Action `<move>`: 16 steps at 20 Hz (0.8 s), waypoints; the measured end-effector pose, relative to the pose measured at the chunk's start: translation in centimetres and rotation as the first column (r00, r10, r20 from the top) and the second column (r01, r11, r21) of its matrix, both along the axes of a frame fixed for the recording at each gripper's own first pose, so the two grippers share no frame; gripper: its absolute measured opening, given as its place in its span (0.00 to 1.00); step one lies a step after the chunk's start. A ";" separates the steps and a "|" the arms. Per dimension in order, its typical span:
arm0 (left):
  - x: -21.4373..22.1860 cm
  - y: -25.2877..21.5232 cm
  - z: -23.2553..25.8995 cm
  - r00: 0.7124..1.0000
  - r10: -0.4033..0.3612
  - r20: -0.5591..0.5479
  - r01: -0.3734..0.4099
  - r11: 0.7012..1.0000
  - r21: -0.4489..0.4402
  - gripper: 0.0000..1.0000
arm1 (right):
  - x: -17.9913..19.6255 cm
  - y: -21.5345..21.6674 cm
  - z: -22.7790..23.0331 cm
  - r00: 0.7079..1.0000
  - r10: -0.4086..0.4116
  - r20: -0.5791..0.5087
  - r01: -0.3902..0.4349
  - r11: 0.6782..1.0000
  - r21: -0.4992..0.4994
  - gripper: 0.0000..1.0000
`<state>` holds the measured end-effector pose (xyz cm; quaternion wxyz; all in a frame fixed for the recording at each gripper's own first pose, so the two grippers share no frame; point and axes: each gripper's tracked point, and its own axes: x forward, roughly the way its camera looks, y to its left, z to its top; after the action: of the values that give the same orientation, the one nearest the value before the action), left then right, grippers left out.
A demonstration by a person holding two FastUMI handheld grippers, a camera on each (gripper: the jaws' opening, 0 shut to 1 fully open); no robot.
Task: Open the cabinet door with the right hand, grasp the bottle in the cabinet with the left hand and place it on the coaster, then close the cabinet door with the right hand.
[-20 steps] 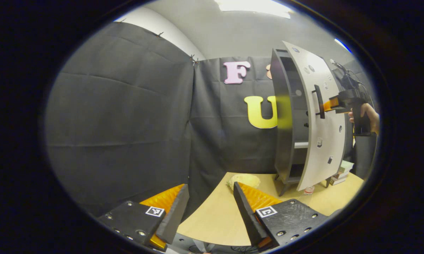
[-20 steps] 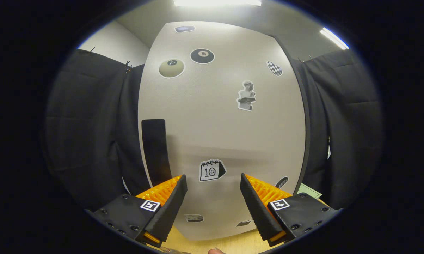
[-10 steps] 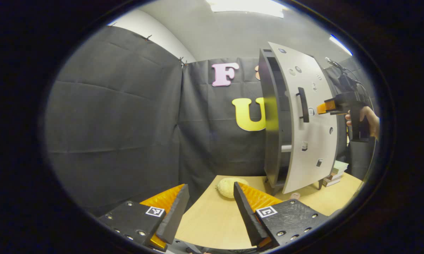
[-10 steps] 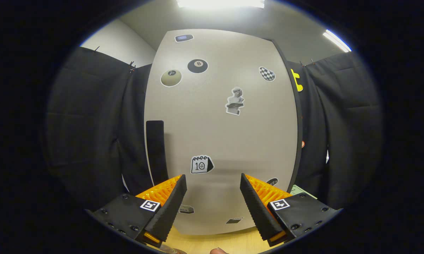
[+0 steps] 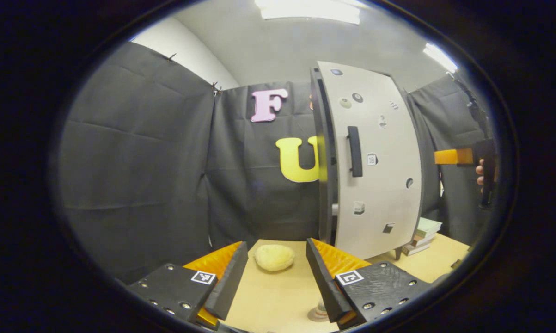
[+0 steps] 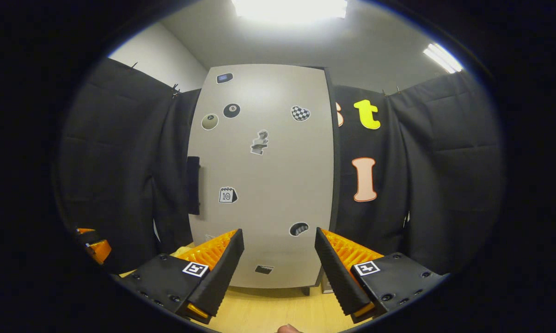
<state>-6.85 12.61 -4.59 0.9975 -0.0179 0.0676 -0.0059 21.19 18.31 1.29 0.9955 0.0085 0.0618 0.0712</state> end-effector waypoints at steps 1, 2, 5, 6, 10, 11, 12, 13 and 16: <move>0.3 -1.1 0.6 1.000 -0.006 0.008 0.006 1.000 -0.004 0.79 | -0.5 -1.2 -0.2 1.000 -0.010 0.001 0.010 1.000 -0.007 0.98; 0.8 -2.1 1.2 1.000 -0.014 0.017 0.014 1.000 -0.008 0.79 | -1.0 -2.4 -0.4 1.000 -0.021 0.004 0.021 1.000 -0.008 0.98; 1.5 -5.0 2.8 0.999 -0.033 0.037 0.033 0.999 -0.005 0.76 | -2.3 -5.5 -1.4 0.999 -0.045 -0.002 0.045 0.999 0.011 0.98; 1.8 -5.8 3.2 0.998 -0.038 0.042 0.038 0.999 0.000 0.76 | -2.7 -6.5 -1.7 0.999 -0.050 -0.004 0.050 0.999 0.020 0.98; 2.0 -8.9 4.3 0.997 -0.059 0.055 0.058 0.998 0.015 0.76 | -2.7 -8.9 -3.7 0.997 -0.072 -0.007 0.073 0.997 0.035 0.98; 2.0 -9.5 4.6 0.996 -0.062 0.058 0.062 0.998 0.014 0.76 | -3.0 -9.6 -4.1 0.997 -0.076 -0.010 0.076 0.996 0.036 0.98; 2.1 -10.0 4.8 0.996 -0.064 0.059 0.064 0.998 0.012 0.76 | -3.1 -9.9 -4.5 0.997 -0.077 -0.015 0.078 0.996 0.040 0.98; 2.3 -10.3 5.0 0.996 -0.067 0.061 0.066 0.998 0.010 0.76 | -3.3 -10.3 -4.9 0.997 -0.077 -0.019 0.078 0.996 0.045 0.98; 2.6 -11.1 5.7 0.995 -0.067 0.069 0.066 0.998 0.020 0.76 | -3.5 -11.3 -5.8 0.996 -0.083 -0.027 0.085 0.995 0.052 0.98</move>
<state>-4.25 1.51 1.12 0.9986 -0.0066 0.0336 -0.0393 17.72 7.04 -4.47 0.9962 0.0384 0.0720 0.0308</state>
